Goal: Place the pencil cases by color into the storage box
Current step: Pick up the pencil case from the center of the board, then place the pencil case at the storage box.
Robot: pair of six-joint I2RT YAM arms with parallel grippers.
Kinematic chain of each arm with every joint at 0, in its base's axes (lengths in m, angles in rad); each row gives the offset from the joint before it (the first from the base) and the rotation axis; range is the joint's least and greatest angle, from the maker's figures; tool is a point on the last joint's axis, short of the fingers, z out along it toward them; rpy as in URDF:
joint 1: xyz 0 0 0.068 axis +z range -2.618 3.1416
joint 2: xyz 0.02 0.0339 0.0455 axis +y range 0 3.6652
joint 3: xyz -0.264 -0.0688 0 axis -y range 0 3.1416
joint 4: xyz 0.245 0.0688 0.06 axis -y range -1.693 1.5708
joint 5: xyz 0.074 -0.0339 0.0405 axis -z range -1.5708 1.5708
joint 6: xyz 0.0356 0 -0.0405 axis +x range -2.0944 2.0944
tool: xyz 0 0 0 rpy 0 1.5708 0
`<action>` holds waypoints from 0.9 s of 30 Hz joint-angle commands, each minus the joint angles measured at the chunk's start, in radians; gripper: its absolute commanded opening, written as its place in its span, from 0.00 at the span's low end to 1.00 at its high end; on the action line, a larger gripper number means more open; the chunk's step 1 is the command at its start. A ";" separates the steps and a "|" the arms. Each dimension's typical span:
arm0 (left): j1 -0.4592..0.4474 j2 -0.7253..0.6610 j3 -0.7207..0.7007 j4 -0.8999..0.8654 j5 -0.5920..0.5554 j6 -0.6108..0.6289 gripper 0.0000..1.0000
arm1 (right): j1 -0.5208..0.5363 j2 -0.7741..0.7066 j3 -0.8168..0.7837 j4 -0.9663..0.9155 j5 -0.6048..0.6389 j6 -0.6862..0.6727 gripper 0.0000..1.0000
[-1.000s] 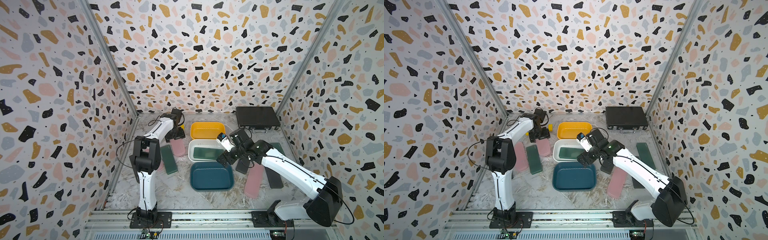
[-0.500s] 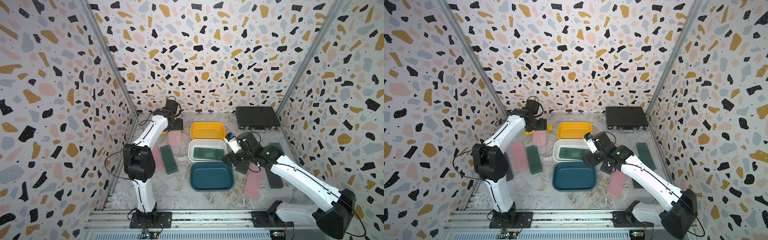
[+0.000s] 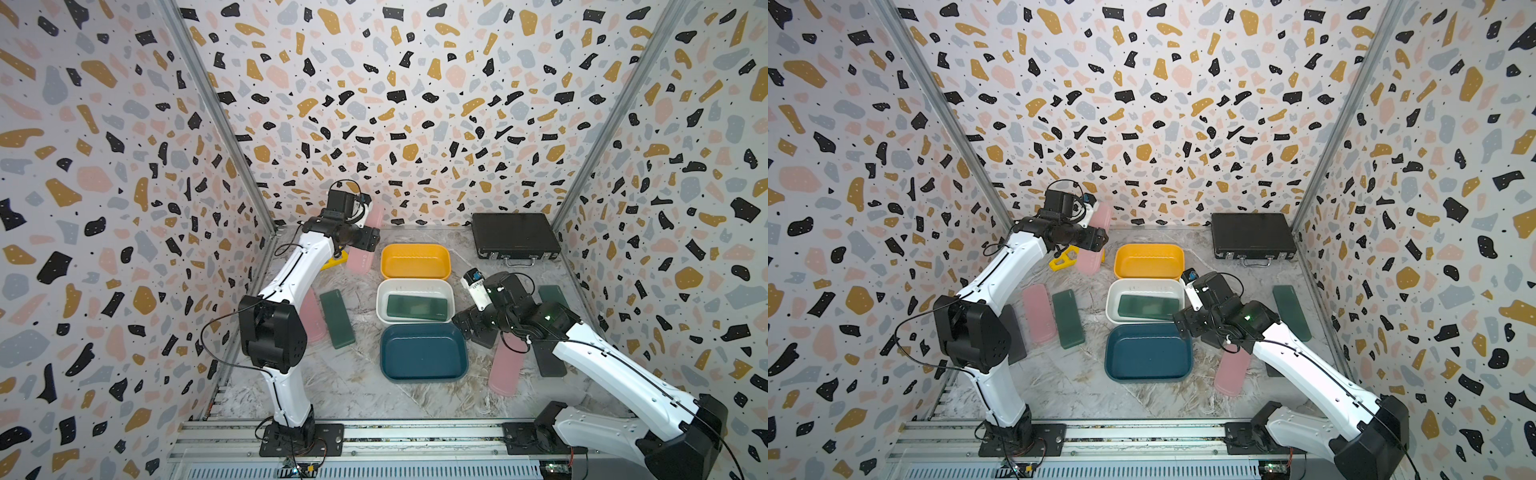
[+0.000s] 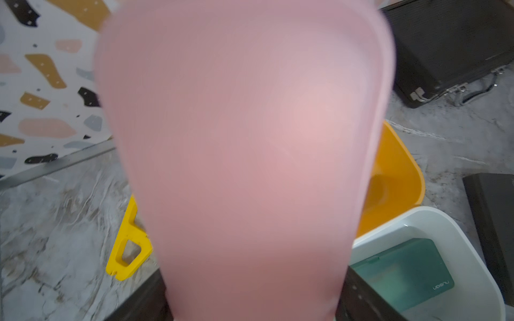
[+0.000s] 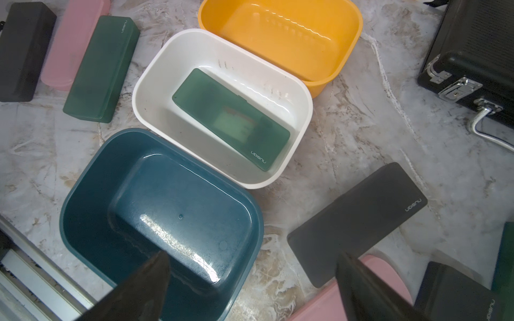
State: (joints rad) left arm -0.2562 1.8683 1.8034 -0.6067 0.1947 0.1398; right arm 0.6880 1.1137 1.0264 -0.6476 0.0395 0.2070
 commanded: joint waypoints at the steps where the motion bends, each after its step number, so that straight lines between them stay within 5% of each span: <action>1: -0.023 0.023 0.027 0.124 0.120 0.134 0.82 | -0.013 -0.031 -0.020 0.032 0.014 0.036 0.98; 15: -0.089 0.122 0.070 0.247 0.243 0.472 0.81 | -0.024 -0.064 -0.092 0.111 0.048 0.069 0.98; 27: -0.121 0.287 0.239 0.218 0.287 0.589 0.81 | -0.030 -0.065 -0.141 0.146 0.010 0.094 0.98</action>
State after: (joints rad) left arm -0.3710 2.1342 1.9968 -0.4244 0.4477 0.6693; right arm 0.6628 1.0702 0.8890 -0.5220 0.0597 0.2848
